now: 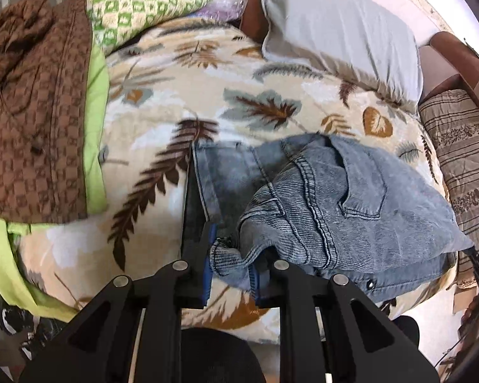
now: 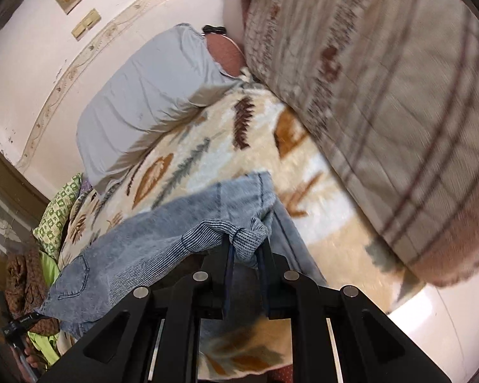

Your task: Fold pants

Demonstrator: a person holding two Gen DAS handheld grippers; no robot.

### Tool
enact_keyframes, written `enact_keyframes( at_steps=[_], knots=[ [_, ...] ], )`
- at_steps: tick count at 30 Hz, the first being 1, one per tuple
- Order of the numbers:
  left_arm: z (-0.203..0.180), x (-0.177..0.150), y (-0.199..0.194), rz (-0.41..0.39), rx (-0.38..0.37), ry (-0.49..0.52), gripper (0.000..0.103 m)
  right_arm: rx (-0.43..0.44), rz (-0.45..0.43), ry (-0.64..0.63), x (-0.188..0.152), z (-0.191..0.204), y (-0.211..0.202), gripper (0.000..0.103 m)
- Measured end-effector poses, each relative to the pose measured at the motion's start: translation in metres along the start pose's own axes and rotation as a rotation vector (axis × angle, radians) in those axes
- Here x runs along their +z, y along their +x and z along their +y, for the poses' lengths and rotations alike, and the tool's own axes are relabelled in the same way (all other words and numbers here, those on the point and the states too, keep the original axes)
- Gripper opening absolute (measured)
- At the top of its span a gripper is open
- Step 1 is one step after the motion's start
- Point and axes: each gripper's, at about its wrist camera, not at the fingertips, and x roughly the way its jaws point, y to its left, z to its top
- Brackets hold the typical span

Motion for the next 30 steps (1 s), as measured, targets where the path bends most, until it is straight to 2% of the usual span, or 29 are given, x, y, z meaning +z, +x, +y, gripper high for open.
enact_keyframes(
  at_steps=[5, 9, 12, 14, 18, 20, 22, 25, 26, 30],
  knots=[
    [-0.002, -0.014, 0.022, 0.054, 0.055, 0.024, 0.017, -0.029, 0.038, 0.051, -0.019, -0.025, 0.014, 0.014],
    [-0.002, -0.02, 0.038, 0.095, 0.084, 0.028, 0.018, -0.073, 0.071, 0.046, -0.029, -0.029, 0.03, 0.014],
    [0.0, -0.02, 0.038, 0.108, 0.077, 0.034, 0.021, -0.094, 0.067, 0.045, -0.031, -0.027, 0.03, 0.017],
    [0.004, -0.02, 0.033, 0.115, 0.064, 0.038, 0.025, -0.146, 0.078, 0.017, -0.031, -0.021, 0.027, 0.028],
    [0.021, -0.025, 0.015, 0.127, 0.043, 0.022, 0.033, -0.273, 0.066, -0.104, -0.036, 0.0, 0.004, 0.028],
    [0.032, -0.03, 0.005, 0.13, 0.005, -0.015, 0.035, -0.289, 0.054, -0.135, -0.041, 0.011, -0.013, 0.031],
    [0.039, -0.034, -0.006, 0.125, -0.071, -0.068, 0.038, -0.223, 0.042, -0.142, -0.046, 0.027, -0.025, 0.037],
    [0.035, -0.034, -0.012, 0.111, -0.183, -0.124, 0.054, -0.07, 0.051, -0.128, -0.055, 0.059, -0.024, 0.056],
    [0.032, -0.033, -0.012, 0.111, -0.213, -0.133, 0.056, -0.001, 0.074, -0.112, -0.06, 0.073, -0.016, 0.06],
    [0.016, -0.03, 0.006, 0.152, -0.276, -0.165, 0.057, 0.24, 0.254, -0.03, -0.089, 0.122, 0.039, 0.06]
  ],
)
